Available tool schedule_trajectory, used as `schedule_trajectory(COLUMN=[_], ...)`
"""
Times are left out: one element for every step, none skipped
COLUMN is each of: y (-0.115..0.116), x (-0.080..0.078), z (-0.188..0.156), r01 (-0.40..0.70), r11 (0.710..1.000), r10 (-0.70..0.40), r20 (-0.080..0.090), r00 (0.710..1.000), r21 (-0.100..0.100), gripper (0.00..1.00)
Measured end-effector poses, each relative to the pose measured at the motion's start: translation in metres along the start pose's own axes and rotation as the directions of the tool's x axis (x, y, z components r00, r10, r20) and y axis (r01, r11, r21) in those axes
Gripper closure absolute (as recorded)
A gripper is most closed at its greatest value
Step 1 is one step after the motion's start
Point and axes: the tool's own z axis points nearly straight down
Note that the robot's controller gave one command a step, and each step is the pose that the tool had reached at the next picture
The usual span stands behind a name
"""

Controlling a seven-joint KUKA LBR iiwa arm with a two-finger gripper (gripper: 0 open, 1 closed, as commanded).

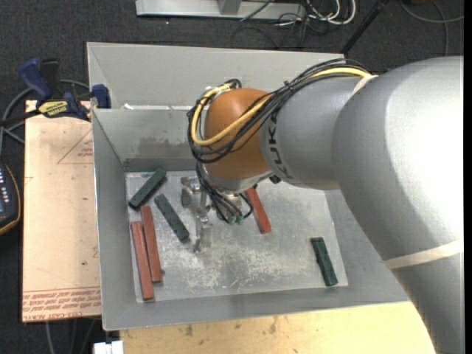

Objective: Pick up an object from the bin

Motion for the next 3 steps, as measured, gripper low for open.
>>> schedule_trajectory(y=[0.034, -0.044, 0.058], x=[0.043, 0.005, -0.047], z=[-0.029, -0.011, -0.023], r01=[0.015, -0.036, -0.228], r11=[1.0, 0.999, 0.974], r10=[-0.015, 0.036, 0.228], r20=[-0.002, 0.003, 0.004], r00=[1.0, 0.999, 0.974], r21=[-0.001, 0.005, -0.004], gripper=[0.0, 0.0, 0.0])
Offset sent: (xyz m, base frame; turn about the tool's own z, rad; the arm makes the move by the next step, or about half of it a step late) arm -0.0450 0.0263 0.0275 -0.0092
